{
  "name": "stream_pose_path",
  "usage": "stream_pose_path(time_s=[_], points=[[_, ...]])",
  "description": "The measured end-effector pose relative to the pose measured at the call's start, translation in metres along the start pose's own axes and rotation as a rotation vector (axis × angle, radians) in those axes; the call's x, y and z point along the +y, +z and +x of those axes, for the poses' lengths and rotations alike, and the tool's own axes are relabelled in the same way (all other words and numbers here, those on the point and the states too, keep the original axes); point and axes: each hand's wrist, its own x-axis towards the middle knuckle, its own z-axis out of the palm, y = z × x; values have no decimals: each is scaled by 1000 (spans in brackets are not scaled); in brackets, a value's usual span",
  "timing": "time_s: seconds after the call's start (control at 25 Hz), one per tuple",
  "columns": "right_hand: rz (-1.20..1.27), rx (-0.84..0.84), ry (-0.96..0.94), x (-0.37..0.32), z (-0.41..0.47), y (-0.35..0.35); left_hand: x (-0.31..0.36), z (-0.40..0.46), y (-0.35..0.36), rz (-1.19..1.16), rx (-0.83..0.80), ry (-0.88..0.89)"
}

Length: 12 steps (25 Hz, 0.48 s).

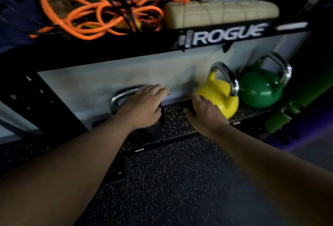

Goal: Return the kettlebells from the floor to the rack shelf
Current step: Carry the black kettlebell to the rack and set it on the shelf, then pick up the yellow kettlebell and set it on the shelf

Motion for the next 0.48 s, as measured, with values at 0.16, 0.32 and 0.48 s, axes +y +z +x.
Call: stream_pose_path(time_s=[0.16,0.32,0.48], points=[[-43,6,156,78,-96,-20,101,38,20,-2,-146,287],[-39,35,375,157,-246,-27,243,46,64,16,-270,531],[-12,-24,625,214,-432,-33,412,9,114,8,-434,767]])
